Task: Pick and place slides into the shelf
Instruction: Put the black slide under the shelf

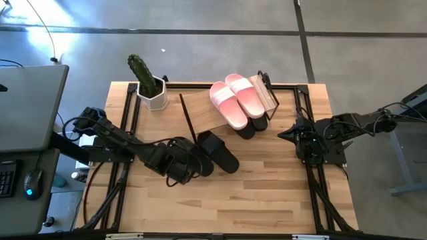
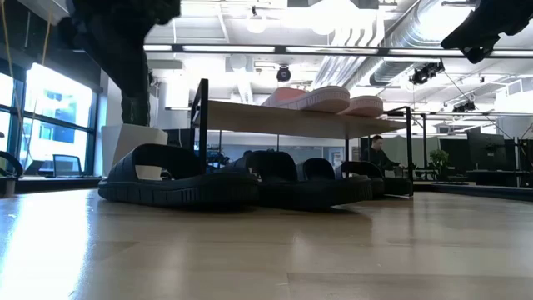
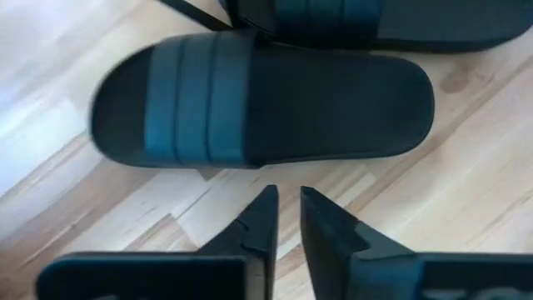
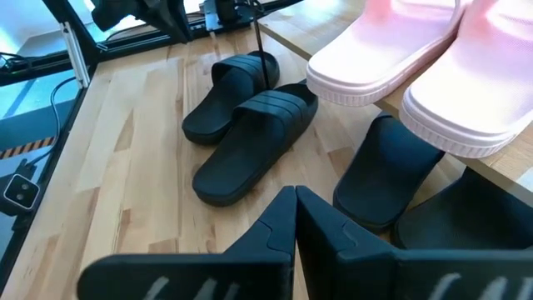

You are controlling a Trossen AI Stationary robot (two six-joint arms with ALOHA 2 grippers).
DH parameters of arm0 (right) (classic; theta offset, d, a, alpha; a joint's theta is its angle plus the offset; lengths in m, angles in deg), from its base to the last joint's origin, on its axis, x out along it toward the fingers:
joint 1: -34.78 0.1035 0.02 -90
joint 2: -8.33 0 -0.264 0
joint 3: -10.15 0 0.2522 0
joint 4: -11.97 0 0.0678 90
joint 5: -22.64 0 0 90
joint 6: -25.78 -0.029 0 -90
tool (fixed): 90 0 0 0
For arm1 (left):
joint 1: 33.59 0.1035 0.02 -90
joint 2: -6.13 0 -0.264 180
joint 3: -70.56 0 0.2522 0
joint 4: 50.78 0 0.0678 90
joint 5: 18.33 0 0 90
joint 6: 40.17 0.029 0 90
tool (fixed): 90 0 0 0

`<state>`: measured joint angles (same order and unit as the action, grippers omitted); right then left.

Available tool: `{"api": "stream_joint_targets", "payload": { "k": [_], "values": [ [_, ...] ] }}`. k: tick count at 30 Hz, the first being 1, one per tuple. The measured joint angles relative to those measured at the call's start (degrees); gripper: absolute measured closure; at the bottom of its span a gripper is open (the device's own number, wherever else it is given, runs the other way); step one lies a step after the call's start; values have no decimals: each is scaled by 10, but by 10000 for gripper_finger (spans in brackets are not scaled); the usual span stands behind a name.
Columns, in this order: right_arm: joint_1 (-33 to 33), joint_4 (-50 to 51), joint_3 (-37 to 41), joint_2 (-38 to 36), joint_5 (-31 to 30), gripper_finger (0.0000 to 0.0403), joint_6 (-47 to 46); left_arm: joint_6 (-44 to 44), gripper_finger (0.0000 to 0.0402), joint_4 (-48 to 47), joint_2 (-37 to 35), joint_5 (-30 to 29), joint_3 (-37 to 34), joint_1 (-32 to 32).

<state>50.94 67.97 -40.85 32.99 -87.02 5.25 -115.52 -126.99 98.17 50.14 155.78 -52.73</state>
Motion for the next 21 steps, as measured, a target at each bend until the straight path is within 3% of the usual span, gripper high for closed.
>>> {"api": "stream_joint_targets", "payload": {
  "k": [13,21],
  "values": [
    [0,4,0,0,1,402,1,30,192,44,9,55,0,31],
    [0,4,0,0,1,402,2,31,164,49,22,44,1,57]
  ]
}}
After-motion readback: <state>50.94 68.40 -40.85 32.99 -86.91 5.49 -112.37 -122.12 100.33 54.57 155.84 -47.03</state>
